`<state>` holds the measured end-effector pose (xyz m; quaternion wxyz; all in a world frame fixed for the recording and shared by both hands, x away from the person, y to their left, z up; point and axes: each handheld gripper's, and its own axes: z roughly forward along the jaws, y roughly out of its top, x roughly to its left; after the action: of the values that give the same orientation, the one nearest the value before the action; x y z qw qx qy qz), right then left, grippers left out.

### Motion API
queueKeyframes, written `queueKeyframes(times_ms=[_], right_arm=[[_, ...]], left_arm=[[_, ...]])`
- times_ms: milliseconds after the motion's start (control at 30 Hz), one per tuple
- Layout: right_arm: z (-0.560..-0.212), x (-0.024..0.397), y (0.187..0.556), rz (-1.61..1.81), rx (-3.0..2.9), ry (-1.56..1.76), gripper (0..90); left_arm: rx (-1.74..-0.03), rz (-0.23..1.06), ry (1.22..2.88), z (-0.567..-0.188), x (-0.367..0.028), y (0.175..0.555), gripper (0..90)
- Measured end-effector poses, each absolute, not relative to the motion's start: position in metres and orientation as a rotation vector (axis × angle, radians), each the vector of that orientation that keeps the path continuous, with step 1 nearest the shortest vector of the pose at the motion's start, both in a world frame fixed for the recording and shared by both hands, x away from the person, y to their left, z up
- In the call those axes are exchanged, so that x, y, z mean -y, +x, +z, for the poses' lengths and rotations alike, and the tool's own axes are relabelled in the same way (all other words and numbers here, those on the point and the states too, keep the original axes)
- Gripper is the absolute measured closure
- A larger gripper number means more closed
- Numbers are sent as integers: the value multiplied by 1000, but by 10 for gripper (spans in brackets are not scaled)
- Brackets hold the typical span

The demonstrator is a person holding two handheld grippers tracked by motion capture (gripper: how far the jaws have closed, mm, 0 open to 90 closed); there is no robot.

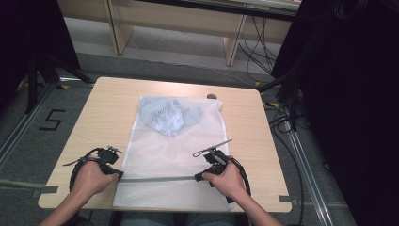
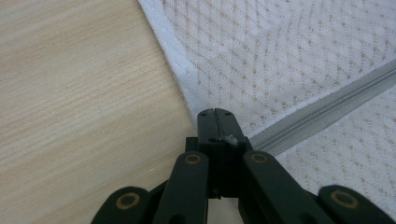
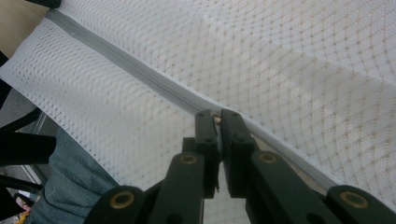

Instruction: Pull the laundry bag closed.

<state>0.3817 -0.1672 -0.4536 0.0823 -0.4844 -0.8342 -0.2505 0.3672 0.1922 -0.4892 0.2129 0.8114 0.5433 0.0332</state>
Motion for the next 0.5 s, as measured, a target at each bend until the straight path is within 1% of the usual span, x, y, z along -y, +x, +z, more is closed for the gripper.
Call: queueKeyframes(times_ms=[500], right_arm=[[-453, 174, 381, -752, 2475, -1473, 869]], left_arm=[[-1503, 92, 2261, -489, -193, 367, 899]])
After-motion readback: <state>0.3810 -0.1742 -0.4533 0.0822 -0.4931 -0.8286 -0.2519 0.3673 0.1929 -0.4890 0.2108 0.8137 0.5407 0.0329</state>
